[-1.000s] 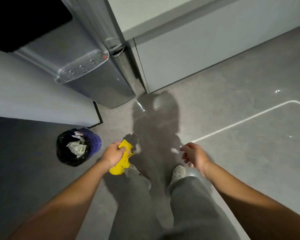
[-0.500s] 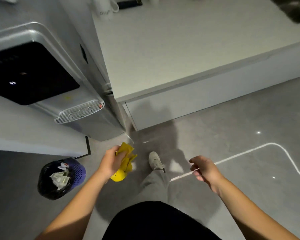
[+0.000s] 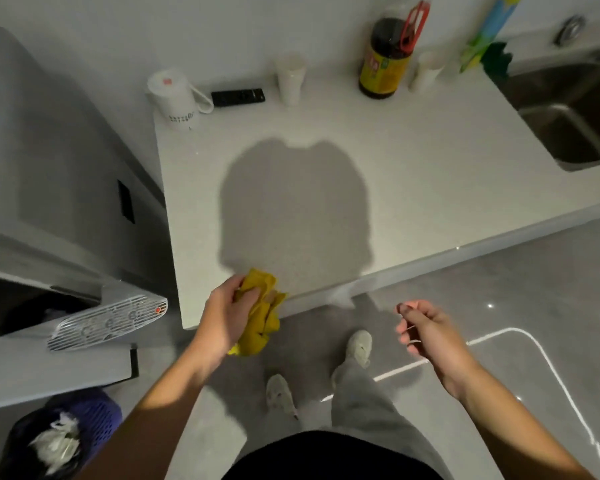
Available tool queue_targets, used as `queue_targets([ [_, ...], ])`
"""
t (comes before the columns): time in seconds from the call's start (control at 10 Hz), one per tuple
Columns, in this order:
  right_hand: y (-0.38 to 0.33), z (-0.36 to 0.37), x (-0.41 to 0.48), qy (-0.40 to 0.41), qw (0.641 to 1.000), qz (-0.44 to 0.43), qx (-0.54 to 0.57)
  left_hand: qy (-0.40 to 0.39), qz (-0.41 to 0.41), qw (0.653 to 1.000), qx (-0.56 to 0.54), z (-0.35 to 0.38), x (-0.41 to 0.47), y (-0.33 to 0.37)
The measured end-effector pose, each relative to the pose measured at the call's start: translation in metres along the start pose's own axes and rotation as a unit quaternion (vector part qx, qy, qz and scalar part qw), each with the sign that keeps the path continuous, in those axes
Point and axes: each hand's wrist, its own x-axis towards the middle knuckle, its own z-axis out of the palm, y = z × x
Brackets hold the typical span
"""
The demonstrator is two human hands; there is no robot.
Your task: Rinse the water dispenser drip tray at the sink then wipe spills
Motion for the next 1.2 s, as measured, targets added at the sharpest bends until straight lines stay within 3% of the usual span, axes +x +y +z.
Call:
queue_targets([
  [0.1, -0.038, 0.001, 0.053, -0.030, 0.999, -0.030, -0.017, 0.035, 0.029, 0.999, 0.018, 0.016, 0.038, 0.022],
  [0.3, -0.102, -0.003, 0.151, -0.113, 0.982, -0.077, -0.132, 0.116, 0.001, 0.990, 0.084, 0.043, 0.096, 0.057],
  [0.5, -0.131, 0.003, 0.237, -0.127, 0.921, -0.185, -0.319, 0.187, -0.007, 0.952, 0.244, 0.057, 0.135, 0.074],
  [0.7, -0.134, 0.013, 0.271, -0.106, 0.877, -0.224, -0.411, 0.176, 0.041, 0.940, 0.291, 0.076, 0.158, 0.075],
  [0.8, -0.129, 0.021, 0.273, -0.099, 0.870, -0.207, -0.436, 0.119, 0.070, 0.929, 0.343, 0.079, 0.168, 0.062],
  [1.0, -0.129, 0.026, 0.270, -0.072, 0.875, -0.177, -0.445, 0.068, 0.054, 0.926, 0.368, 0.062, 0.183, 0.052],
  [1.2, -0.147, 0.026, 0.261, -0.110, 0.880, -0.156, -0.435, 0.075, 0.044, 0.966, 0.245, 0.037, 0.163, 0.052],
])
